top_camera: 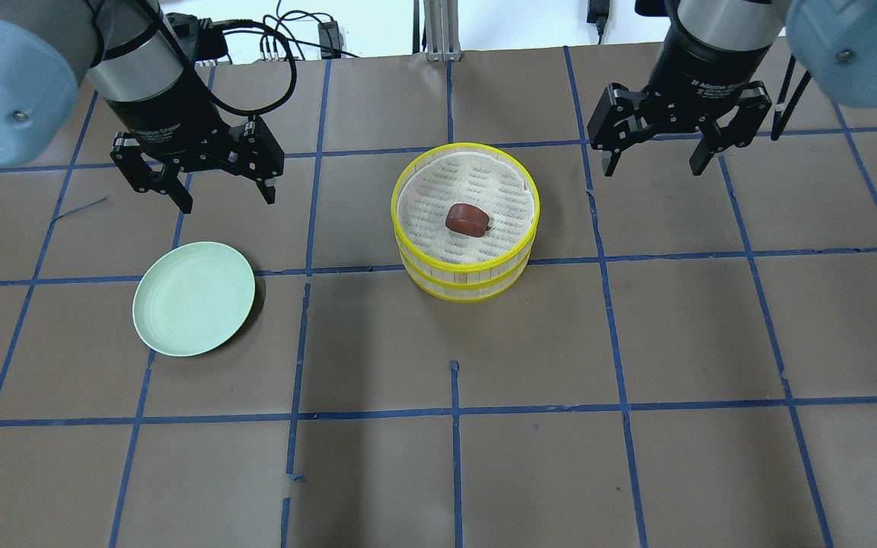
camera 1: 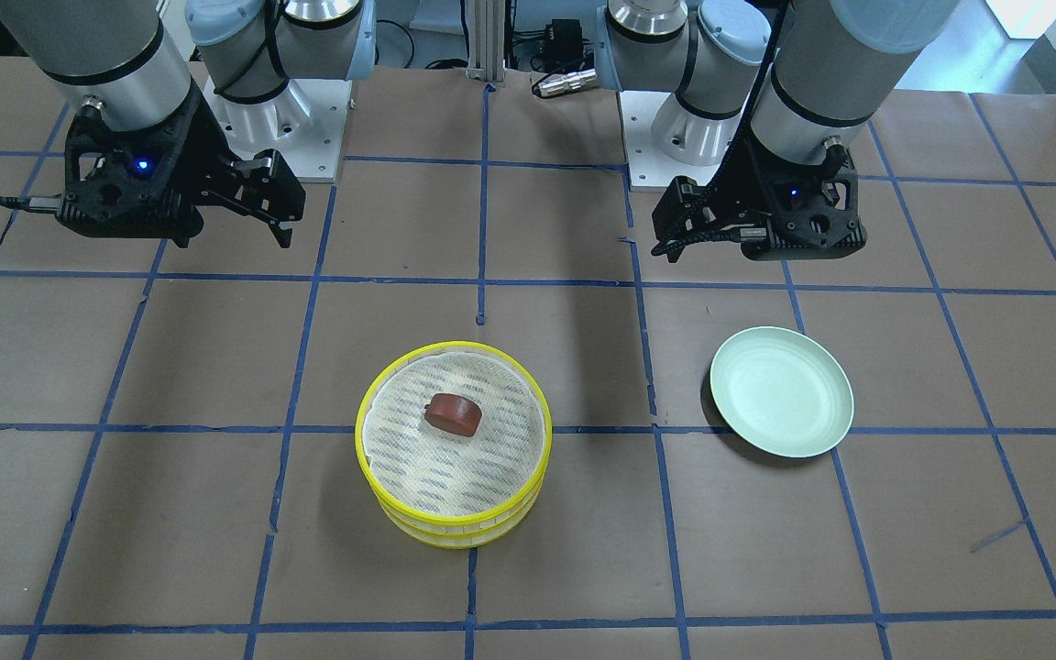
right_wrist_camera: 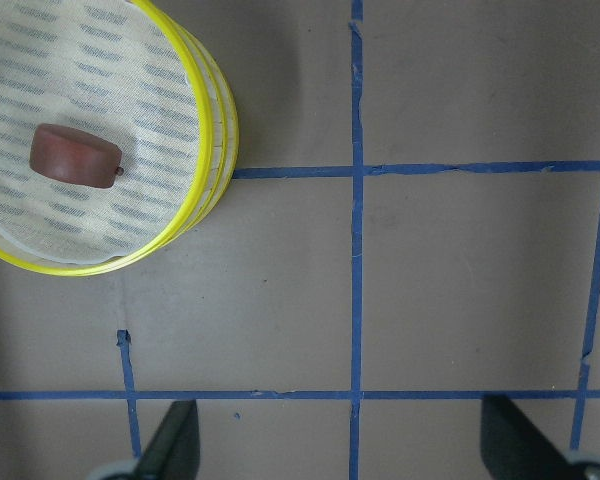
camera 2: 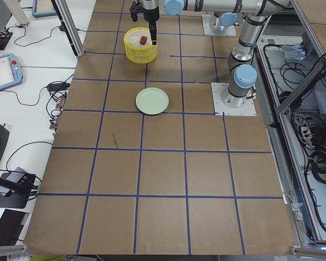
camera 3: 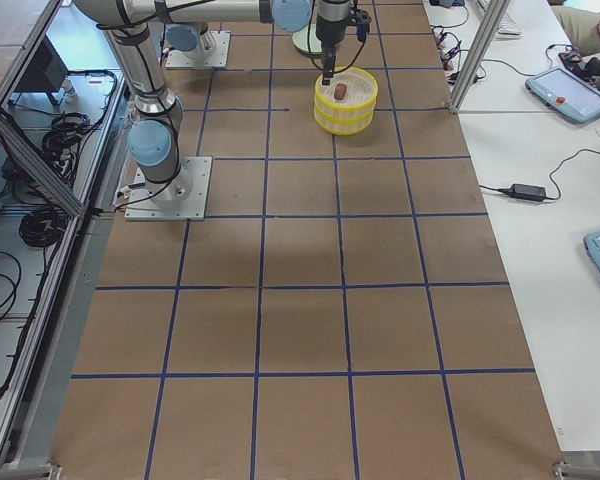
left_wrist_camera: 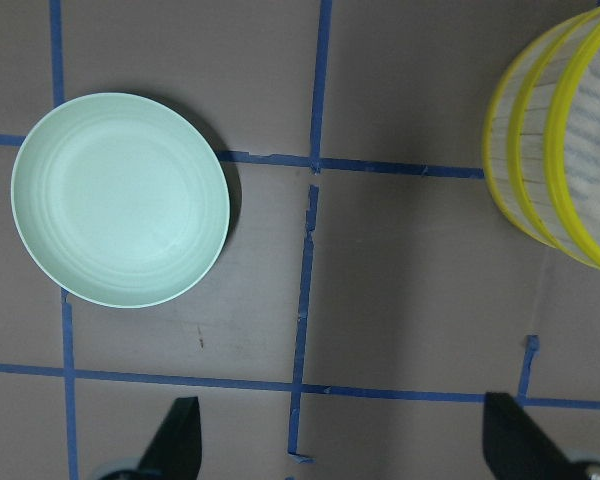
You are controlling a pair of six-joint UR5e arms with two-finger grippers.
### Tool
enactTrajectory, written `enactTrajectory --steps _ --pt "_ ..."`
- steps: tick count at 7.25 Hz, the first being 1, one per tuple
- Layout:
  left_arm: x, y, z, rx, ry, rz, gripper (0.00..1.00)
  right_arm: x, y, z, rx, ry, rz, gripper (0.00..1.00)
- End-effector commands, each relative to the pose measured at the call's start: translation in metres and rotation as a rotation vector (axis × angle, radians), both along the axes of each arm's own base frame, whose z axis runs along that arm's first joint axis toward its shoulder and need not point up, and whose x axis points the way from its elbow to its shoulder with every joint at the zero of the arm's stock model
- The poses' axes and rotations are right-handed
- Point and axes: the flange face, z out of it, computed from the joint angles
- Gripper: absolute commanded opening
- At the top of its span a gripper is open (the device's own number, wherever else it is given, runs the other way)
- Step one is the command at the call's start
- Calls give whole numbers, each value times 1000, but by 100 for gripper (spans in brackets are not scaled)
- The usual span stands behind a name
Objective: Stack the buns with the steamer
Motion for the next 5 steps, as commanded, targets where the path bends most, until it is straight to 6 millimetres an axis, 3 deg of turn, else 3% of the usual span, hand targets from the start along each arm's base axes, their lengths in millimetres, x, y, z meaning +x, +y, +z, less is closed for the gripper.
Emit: enactTrajectory --steps 1,2,5 --pt "-2 -2 6 -13 2 -7 100 19 3 -6 25 10 31 100" --pt "-1 -3 9 -17 1 -11 100 29 0 -6 -1 11 42 100" --pt "-2 -4 13 -18 5 -47 100 30 -6 -4 -61 -6 20 100"
